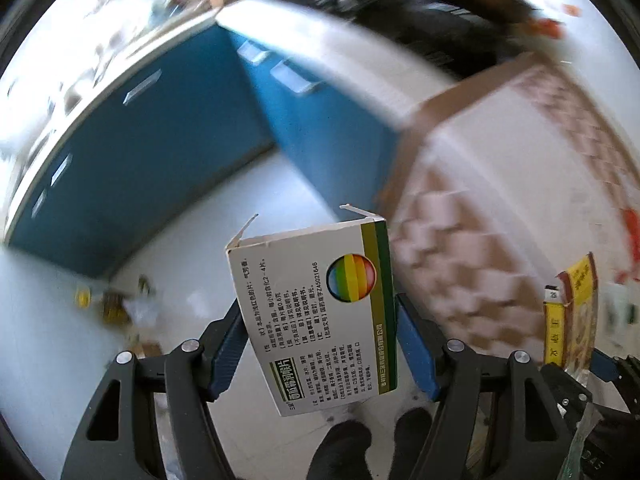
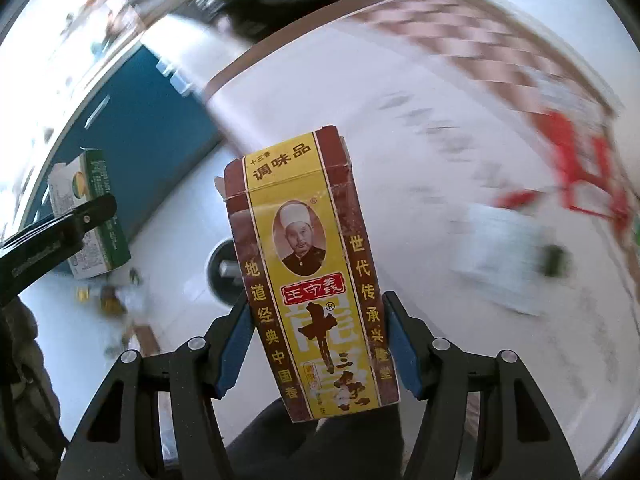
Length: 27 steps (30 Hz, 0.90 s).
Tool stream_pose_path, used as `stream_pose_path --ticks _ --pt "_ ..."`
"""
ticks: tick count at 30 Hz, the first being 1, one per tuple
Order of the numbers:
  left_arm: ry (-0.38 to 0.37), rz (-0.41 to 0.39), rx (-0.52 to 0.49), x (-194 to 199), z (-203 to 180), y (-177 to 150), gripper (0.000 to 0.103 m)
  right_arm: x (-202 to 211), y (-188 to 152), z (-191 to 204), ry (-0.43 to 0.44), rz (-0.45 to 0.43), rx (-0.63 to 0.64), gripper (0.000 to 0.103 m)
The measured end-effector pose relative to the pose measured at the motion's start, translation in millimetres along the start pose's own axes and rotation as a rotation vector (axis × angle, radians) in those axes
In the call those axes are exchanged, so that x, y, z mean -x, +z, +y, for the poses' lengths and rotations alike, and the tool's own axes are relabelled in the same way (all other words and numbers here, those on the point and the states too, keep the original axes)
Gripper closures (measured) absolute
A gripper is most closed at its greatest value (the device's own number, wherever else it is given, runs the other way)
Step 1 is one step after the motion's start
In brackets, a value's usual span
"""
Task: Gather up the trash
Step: 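Carry both boxes over the white bin and open both tools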
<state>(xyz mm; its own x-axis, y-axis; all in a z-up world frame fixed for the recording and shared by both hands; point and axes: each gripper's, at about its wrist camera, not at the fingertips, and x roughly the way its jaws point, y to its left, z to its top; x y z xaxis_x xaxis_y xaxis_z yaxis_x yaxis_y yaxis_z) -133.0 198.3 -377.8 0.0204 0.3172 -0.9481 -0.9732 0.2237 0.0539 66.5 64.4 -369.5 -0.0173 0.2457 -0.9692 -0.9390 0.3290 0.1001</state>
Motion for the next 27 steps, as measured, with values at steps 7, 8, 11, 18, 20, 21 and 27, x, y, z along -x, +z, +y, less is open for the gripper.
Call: stream_pose_path --ticks 7,8,11,18,20,21,27 --pt "0.01 0.157 0.134 -135 96 -38 0.036 -117 3 99 0.017 0.076 0.132 0.039" --pt "0.0 0.181 0.151 -151 103 -43 0.036 -141 1 111 0.018 0.091 0.144 0.039" --pt "-0.087 0.292 0.231 -224 131 -64 0.036 -212 -4 136 0.027 0.149 0.163 0.039" --pt "-0.307 0.458 0.383 -373 165 -108 0.034 -374 -15 176 0.065 0.285 0.196 0.039" --pt "-0.335 0.479 0.392 -397 168 -115 0.032 -417 -20 186 0.065 0.319 0.229 0.039" --pt "-0.342 0.487 0.397 -408 168 -117 0.021 -435 -22 189 0.063 0.334 0.24 0.039" --pt "-0.318 0.501 0.447 -429 177 -127 0.0 -504 -18 184 0.058 0.388 0.215 0.031"
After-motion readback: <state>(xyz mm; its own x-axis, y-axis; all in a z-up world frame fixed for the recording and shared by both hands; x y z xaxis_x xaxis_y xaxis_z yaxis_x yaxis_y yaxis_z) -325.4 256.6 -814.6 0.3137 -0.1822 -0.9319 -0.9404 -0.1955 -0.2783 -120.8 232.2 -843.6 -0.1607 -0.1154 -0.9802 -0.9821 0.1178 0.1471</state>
